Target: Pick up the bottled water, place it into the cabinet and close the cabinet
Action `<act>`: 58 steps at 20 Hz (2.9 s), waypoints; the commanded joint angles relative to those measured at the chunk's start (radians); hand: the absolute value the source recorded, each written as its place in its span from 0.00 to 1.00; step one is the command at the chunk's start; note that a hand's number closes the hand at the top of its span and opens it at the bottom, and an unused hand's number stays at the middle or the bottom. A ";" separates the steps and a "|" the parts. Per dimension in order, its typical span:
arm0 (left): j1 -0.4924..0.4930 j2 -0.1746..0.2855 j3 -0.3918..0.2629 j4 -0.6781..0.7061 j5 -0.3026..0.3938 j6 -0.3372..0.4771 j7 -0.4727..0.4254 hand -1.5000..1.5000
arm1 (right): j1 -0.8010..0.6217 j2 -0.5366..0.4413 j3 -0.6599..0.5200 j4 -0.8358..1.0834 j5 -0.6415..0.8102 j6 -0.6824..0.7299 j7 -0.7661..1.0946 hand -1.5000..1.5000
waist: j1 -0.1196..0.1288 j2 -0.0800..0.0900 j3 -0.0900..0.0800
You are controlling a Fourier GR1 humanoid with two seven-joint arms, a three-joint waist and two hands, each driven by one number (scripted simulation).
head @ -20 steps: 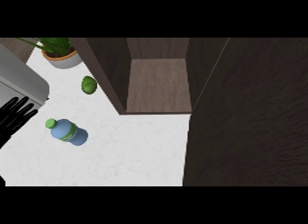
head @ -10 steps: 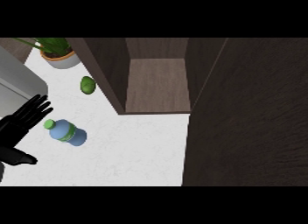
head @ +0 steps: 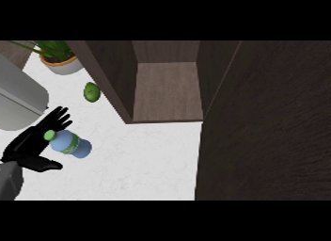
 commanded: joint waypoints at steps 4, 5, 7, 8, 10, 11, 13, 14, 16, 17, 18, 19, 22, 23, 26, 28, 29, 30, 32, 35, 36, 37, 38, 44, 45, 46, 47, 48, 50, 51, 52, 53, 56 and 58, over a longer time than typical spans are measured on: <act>-0.047 -0.002 -0.034 0.142 -0.049 -0.070 -0.169 0.00 | 0.000 -0.004 0.001 0.017 0.007 0.001 -0.010 0.00 | -0.005 0.004 -0.001; -0.025 -0.017 -0.039 0.130 -0.047 -0.072 -0.194 0.00 | 0.035 -0.020 -0.008 0.007 -0.003 0.031 -0.058 0.00 | -0.007 0.001 -0.001; -0.042 -0.005 -0.044 0.154 -0.046 -0.096 -0.199 0.00 | 0.005 -0.011 -0.002 -0.031 -0.008 -0.006 0.018 0.00 | 0.000 0.003 -0.001; -0.066 0.029 -0.036 0.172 -0.036 -0.126 -0.185 0.00 | -0.029 -0.009 -0.005 0.032 0.013 0.000 0.001 0.00 | 0.000 0.005 -0.001; -0.033 -0.022 -0.065 0.172 -0.067 -0.070 -0.235 0.00 | 0.033 -0.017 0.002 -0.035 -0.003 0.015 -0.027 0.00 | -0.013 0.003 -0.002; -0.074 -0.011 -0.059 0.184 -0.057 -0.072 -0.205 0.00 | 0.044 -0.028 -0.015 0.024 -0.011 0.043 -0.070 0.00 | -0.010 0.001 0.000; -0.069 -0.038 -0.078 0.208 -0.077 -0.048 -0.224 0.00 | 0.010 -0.023 0.010 -0.020 0.002 0.017 -0.007 0.00 | -0.012 0.006 -0.003; -0.058 -0.024 -0.079 0.203 -0.073 -0.072 -0.238 0.00 | -0.009 -0.029 -0.025 0.054 -0.012 0.036 -0.044 0.00 | -0.002 0.004 -0.001; -0.088 0.012 -0.064 0.228 -0.048 -0.127 -0.201 0.00 | 0.010 -0.023 0.021 -0.051 -0.003 0.003 0.028 0.00 | -0.005 0.003 -0.002; -0.063 -0.041 -0.076 0.225 -0.060 -0.075 -0.241 0.00 | -0.006 0.004 0.027 0.039 0.021 0.001 -0.025 0.00 | -0.009 0.007 -0.003; -0.043 -0.032 -0.079 0.227 -0.059 -0.099 -0.254 0.00 | -0.016 -0.016 -0.011 0.023 -0.003 0.005 -0.008 0.00 | -0.002 0.005 -0.002; -0.058 -0.019 -0.072 0.234 -0.047 -0.121 -0.240 0.00 | 0.015 -0.004 0.018 0.015 0.025 0.007 -0.046 0.00 | -0.011 0.004 -0.002; -0.097 -0.038 -0.064 0.263 -0.020 -0.163 -0.184 0.00 | -0.044 0.008 0.013 0.027 0.017 -0.016 0.000 0.00 | -0.006 0.008 -0.003; -0.118 -0.092 -0.064 0.267 -0.016 -0.112 -0.168 0.00 | -0.048 -0.004 -0.006 0.033 -0.021 0.000 0.005 0.00 | -0.008 0.007 -0.002; -0.135 -0.064 -0.054 0.288 0.008 -0.180 -0.124 0.00 | -0.033 -0.018 -0.021 0.041 -0.024 0.014 -0.012 0.00 | -0.011 0.005 -0.001; -0.064 -0.087 -0.076 0.261 -0.012 -0.175 -0.190 0.00 | -0.045 0.003 0.011 0.059 0.009 0.001 -0.021 0.00 | -0.002 0.005 -0.002; -0.124 -0.086 -0.057 0.282 0.018 -0.197 -0.122 0.00 | -0.039 -0.036 -0.040 0.022 -0.055 0.030 -0.001 0.00 | -0.007 0.004 -0.001; -0.090 -0.093 -0.073 0.271 0.000 -0.190 -0.154 0.00 | -0.049 -0.002 -0.004 -0.004 -0.031 -0.019 0.042 0.00 | -0.003 0.006 -0.003; -0.133 -0.084 -0.050 0.299 0.033 -0.221 -0.094 0.00 | -0.049 0.002 0.019 0.043 -0.012 -0.002 0.011 0.00 | -0.009 0.008 -0.002; -0.108 -0.087 -0.078 0.257 0.023 -0.273 -0.099 0.00 | -0.059 0.003 -0.007 0.048 -0.010 -0.017 0.009 0.00 | 0.006 0.001 0.000; -0.124 -0.113 -0.067 0.262 0.034 -0.239 -0.101 0.00 | -0.072 0.006 -0.011 0.060 -0.014 -0.016 0.004 0.00 | -0.002 0.005 -0.002; -0.082 -0.147 -0.091 0.243 0.013 -0.215 -0.127 0.00 | -0.030 -0.008 -0.003 0.063 -0.012 0.008 -0.024 0.00 | -0.003 0.001 -0.001; -0.112 -0.132 -0.091 0.244 0.015 -0.227 -0.112 0.00 | -0.109 0.003 -0.033 0.084 -0.028 -0.018 0.020 0.00 | 0.003 0.007 -0.002; -0.056 -0.149 -0.118 0.191 0.014 -0.243 -0.153 1.00 | -0.069 0.022 0.027 0.057 0.027 -0.042 0.012 0.00 | 0.008 0.001 -0.001; -0.082 -0.157 -0.111 0.206 0.029 -0.252 -0.127 1.00 | -0.062 0.017 0.032 0.037 0.011 -0.039 0.033 0.00 | 0.002 0.002 -0.001; -0.076 -0.158 -0.110 0.206 0.036 -0.261 -0.121 1.00 | -0.069 0.015 0.018 0.063 0.013 -0.034 0.013 0.00 | 0.006 0.001 0.000; -0.042 -0.152 -0.115 0.192 0.035 -0.274 -0.142 1.00 | -0.044 -0.005 -0.003 0.059 -0.011 -0.011 -0.004 0.00 | 0.006 -0.001 0.000; -0.074 -0.160 -0.117 0.194 0.036 -0.246 -0.116 1.00 | -0.051 -0.004 -0.009 0.047 -0.015 -0.017 0.000 0.00 | 0.005 -0.001 0.000; -0.032 -0.148 -0.137 0.150 0.019 -0.261 -0.173 1.00 | -0.033 -0.008 0.005 0.028 -0.004 -0.020 0.012 0.00 | 0.005 -0.001 -0.001; -0.060 -0.147 -0.130 0.169 0.027 -0.241 -0.146 1.00 | -0.048 -0.011 -0.015 0.065 -0.014 -0.003 -0.021 0.00 | 0.004 0.000 0.000; -0.116 -0.140 -0.100 0.183 0.059 -0.223 -0.117 1.00 | -0.047 0.008 0.039 0.077 0.043 -0.022 -0.017 0.00 | -0.002 0.002 -0.001; -0.076 -0.155 -0.091 0.183 0.060 -0.159 -0.149 1.00 | -0.076 0.009 0.024 0.077 0.016 -0.021 -0.008 0.00 | 0.008 0.001 0.000; -0.018 -0.173 0.020 0.153 0.156 0.046 -0.177 1.00 | -0.058 0.018 0.012 0.060 0.029 -0.053 0.007 0.00 | 0.029 -0.004 0.001; 0.021 -0.211 0.074 0.141 0.197 0.178 -0.223 1.00 | -0.021 -0.003 0.003 0.051 0.002 -0.023 -0.012 0.00 | 0.029 -0.007 0.001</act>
